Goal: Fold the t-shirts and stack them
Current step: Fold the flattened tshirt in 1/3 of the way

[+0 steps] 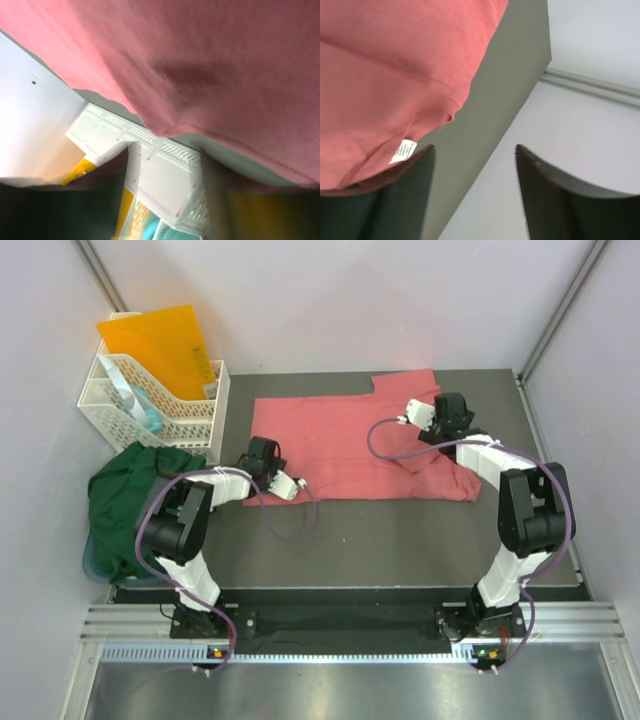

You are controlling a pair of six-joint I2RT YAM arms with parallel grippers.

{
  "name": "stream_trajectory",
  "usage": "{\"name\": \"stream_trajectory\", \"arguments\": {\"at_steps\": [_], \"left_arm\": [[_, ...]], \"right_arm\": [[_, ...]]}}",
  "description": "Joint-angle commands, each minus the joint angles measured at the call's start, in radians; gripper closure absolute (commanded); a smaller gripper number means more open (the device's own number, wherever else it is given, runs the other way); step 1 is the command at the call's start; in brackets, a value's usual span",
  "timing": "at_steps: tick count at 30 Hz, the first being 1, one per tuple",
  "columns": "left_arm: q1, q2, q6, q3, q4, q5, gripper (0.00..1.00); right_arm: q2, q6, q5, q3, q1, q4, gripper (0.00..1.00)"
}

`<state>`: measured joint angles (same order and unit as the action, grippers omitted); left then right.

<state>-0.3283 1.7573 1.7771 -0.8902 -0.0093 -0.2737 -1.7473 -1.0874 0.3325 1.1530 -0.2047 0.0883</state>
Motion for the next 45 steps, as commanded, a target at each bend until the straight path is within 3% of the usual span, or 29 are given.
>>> {"name": "stream_trajectory", "arguments": {"at_steps": [1,2,3,4,8,11,13,21,29,32,45], "left_arm": [[0.006,-0.018,-0.037,-0.01,0.064,-0.038,0.16],[0.006,-0.024,-0.05,-0.013,0.072,-0.062,0.13],[0.006,-0.038,-0.064,-0.015,0.087,-0.073,0.02],[0.006,-0.044,-0.1,-0.021,0.098,-0.093,0.01],[0.009,-0.113,-0.195,-0.084,0.018,-0.15,0.01],[0.009,-0.189,-0.226,-0.054,-0.055,-0.095,0.01],[0.009,-0.223,-0.199,-0.011,-0.054,-0.052,0.01],[0.002,-0.252,-0.193,0.158,-0.037,-0.012,0.08],[0.002,-0.136,-0.235,0.106,0.031,-0.051,0.08],[0.002,-0.116,-0.231,0.093,0.032,-0.064,0.08],[-0.002,-0.114,-0.18,0.111,0.017,-0.078,0.09]], "right_arm": [[-0.001,0.069,0.071,0.051,-0.001,-0.079,0.28],[0.014,0.087,0.077,0.053,0.001,-0.076,0.26],[0.029,0.105,0.08,0.056,0.005,-0.049,0.25],[0.046,0.148,0.08,0.056,0.014,-0.033,0.25],[0.161,0.265,-0.002,0.073,0.05,0.147,0.26],[0.186,0.305,-0.179,0.093,0.096,0.408,0.3],[0.177,0.308,-0.295,0.083,0.151,0.536,0.33],[0.043,0.264,-0.607,0.132,0.327,0.786,0.47],[-0.009,0.215,-0.678,0.146,0.353,0.817,0.5],[-0.024,0.215,-0.675,0.142,0.355,0.812,0.56],[-0.034,0.208,-0.638,0.106,0.372,0.789,0.68]]}}
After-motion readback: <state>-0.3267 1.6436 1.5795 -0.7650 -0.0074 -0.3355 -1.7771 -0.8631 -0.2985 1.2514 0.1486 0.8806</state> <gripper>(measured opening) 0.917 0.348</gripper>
